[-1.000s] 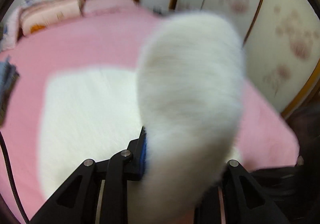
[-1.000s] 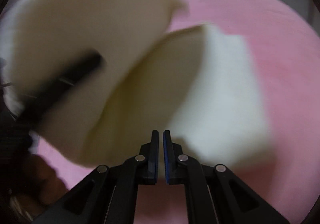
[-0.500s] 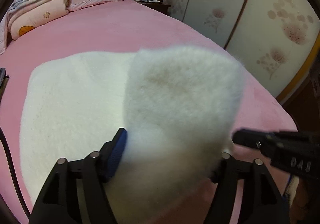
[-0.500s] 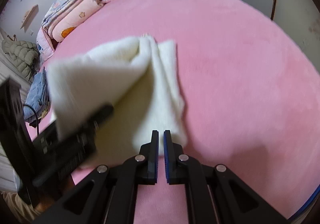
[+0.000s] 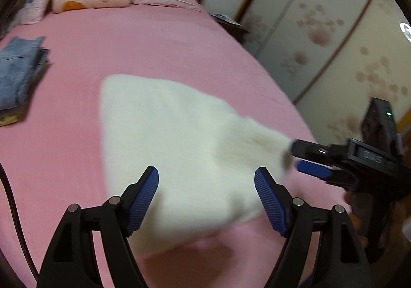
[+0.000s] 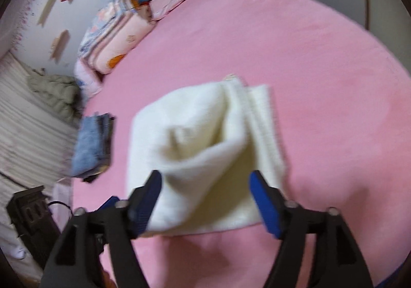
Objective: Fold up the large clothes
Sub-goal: 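Fold the lifted side over with the left tool while the right tool grasps the other side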
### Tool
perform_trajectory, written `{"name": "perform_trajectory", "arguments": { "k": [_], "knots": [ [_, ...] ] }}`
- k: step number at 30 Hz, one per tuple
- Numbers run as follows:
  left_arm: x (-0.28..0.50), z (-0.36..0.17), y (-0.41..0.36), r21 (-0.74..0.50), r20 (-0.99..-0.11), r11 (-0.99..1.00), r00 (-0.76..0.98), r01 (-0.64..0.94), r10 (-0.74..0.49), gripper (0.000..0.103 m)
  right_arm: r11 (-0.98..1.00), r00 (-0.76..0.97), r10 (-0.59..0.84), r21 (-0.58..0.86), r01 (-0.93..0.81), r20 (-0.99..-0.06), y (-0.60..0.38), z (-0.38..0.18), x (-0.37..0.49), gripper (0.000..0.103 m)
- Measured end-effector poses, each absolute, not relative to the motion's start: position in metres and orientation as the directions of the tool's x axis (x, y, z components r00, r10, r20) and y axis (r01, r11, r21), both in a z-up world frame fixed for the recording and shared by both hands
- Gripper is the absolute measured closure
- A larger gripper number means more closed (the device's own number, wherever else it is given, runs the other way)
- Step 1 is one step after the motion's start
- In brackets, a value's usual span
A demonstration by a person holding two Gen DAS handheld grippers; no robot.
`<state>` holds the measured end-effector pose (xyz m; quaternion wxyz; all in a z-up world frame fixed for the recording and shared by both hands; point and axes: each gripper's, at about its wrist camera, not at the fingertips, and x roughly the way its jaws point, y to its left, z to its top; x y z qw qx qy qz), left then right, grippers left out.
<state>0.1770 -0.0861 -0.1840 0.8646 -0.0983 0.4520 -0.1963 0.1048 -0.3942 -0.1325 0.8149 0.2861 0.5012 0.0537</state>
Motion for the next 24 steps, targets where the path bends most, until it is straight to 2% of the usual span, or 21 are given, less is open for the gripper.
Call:
{"name": "perform_trajectory", "arguments": {
  "k": [2,7,11,17,19,21,24],
  "knots": [
    [0.189,-0.197,-0.072,-0.303,-0.773,0.935,0.527,0.184,-0.354,0.027,0.845,0.459,0.364,0.495,0.204,-0.811,-0.384,-0.138,0.116,0.024],
    [0.206,-0.222,-0.048,-0.266,-0.801,0.962,0.541,0.061,-0.256,0.027,0.883,0.346,0.318,0.408,0.232,-0.883,-0.366,-0.160,0.158,0.024],
    [0.225,-0.236,-0.051,-0.276,-0.819,0.961,0.518,0.025,-0.248,0.027,0.873,0.258,0.339,0.405,0.271,-0.905,-0.366,-0.174,0.183,0.024],
    [0.230,-0.241,-0.060,-0.248,-0.822,0.966,0.511,0.076,-0.252,0.027,0.913,0.163,0.306,0.337,0.229,-0.938,-0.359,-0.183,0.203,0.026],
    [0.234,-0.243,-0.061,-0.242,-0.824,0.966,0.507,0.090,-0.253,0.027,0.927,0.152,0.298,0.324,0.191,-0.942,-0.357,-0.185,0.206,0.037],
    [0.236,-0.244,-0.063,-0.245,-0.827,0.965,0.500,0.094,-0.259,0.027,0.940,0.146,0.288,0.308,0.145,-0.946,-0.356,-0.185,0.207,0.063],
    [0.240,-0.246,-0.064,-0.247,-0.830,0.964,0.493,0.097,-0.262,0.027,0.952,0.149,0.275,0.291,0.098,-0.950,-0.356,-0.184,0.203,0.072]
  ]
}}
